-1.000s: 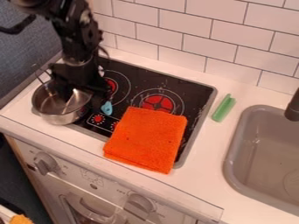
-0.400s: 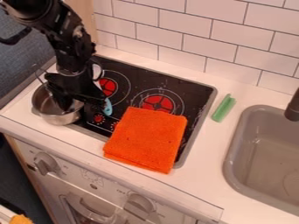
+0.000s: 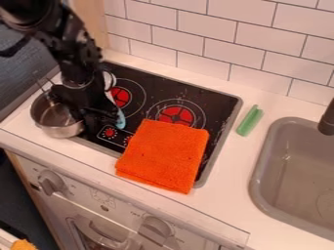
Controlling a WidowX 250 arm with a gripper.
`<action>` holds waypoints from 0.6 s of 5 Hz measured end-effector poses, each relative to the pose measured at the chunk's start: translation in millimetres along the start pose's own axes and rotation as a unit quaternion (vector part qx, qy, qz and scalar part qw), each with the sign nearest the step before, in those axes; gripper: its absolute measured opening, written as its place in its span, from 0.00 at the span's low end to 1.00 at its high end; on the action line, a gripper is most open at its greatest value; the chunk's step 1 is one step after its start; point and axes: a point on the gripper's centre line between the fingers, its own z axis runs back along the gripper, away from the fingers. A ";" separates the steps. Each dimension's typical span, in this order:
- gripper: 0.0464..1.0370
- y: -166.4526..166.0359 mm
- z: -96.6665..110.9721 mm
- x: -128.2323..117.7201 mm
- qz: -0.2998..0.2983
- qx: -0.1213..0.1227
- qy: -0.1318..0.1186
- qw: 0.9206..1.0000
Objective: Move the silver pot to the upper right side of the stove
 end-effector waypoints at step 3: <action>0.03 -3.8 6.7 -7.5 -0.009 -0.015 0.009 1.000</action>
